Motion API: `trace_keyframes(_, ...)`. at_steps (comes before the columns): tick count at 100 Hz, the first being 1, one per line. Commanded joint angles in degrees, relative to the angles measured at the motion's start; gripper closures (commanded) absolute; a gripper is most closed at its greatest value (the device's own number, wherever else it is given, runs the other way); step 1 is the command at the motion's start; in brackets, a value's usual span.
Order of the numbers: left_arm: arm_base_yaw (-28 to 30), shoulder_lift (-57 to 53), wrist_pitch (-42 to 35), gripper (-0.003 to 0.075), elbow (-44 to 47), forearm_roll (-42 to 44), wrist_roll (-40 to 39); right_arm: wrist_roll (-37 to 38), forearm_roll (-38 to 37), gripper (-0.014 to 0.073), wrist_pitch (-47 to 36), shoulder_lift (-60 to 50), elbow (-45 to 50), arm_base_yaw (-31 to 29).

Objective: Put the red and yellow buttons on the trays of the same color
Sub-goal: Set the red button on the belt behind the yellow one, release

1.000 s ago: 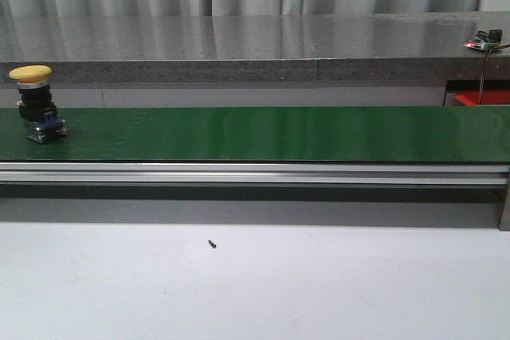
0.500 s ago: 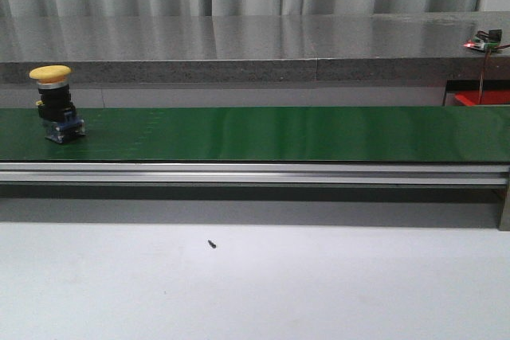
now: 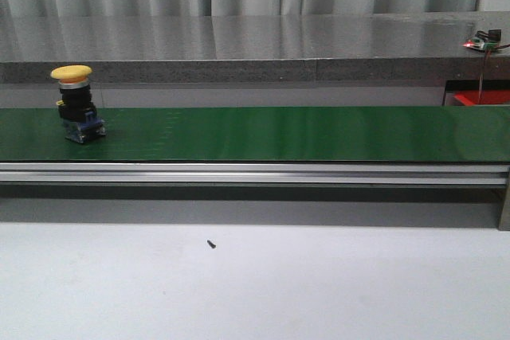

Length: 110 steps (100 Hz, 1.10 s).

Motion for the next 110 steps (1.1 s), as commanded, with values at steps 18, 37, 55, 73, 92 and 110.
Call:
trace_keyframes(18,-0.58,-1.08,-1.78,0.0345,-1.94,-2.81,0.7,-0.43,-0.06,0.0662,-3.8,0.12,-1.37,0.12)
trace_keyframes(37,-0.58,-1.61,-0.34,0.0087,-4.91,-4.3,0.85,-0.43,-0.06,0.0662,-3.8,0.12,-1.37,0.12)
trace_keyframes(55,-0.58,-5.2,1.46,0.0164,-5.83,-4.69,1.27,-0.43,-0.06,0.0662,-3.8,0.12,-1.37,0.12)
trace_keyframes(73,-1.31,-9.53,6.26,0.0456,-5.83,-5.62,3.64,-0.43,-0.06,0.0662,-3.8,0.12,-1.37,0.12)
trace_keyframes(92,-4.92,-14.23,8.03,0.074,-5.83,-5.62,5.49,-0.43,-0.06,0.0662,-3.8,0.12,-1.37,0.12)
trace_keyframes(110,-9.96,-17.86,8.99,0.074,-5.83,-5.62,5.6,-0.43,-0.06,0.0662,-3.8,0.12,-1.37,0.12)
